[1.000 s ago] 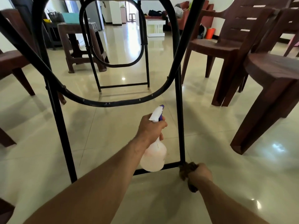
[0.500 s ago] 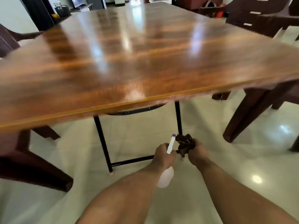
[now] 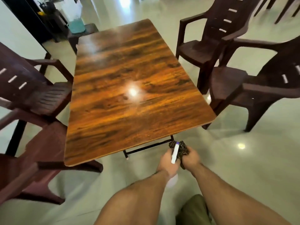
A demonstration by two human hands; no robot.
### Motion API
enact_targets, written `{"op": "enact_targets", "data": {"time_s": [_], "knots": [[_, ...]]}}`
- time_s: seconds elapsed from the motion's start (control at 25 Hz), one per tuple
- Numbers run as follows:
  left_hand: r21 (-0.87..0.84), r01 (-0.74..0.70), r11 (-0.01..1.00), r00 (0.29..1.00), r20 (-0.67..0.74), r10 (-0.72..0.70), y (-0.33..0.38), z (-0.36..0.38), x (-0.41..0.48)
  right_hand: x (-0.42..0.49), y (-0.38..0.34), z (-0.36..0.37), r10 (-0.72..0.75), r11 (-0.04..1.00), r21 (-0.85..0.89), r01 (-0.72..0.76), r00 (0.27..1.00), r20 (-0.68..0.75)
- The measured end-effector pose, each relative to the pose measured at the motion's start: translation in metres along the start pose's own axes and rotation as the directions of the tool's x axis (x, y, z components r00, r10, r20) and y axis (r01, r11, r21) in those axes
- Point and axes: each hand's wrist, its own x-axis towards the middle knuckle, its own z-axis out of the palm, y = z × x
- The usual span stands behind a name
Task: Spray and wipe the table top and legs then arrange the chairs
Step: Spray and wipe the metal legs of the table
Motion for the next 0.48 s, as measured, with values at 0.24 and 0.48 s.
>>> {"op": "enact_targets", "data": {"time_s": [0.24,0.48], "knots": [[-0.052,-0.088,0.995,0.996,-0.018,0.087,0.133,-0.006,-0.03,-0.084,-0.093,-0.114,-0.128,0.991,-0.047,0.125,0.987,-0.092],[-0.15,-0.182,0.972,0.95,-0.283,0.134,0.249,-0.021,-0.021,-0.042,-0.139,-0.194,-0.244,0.951,-0.222,0.215,0.964,-0.109]]}}
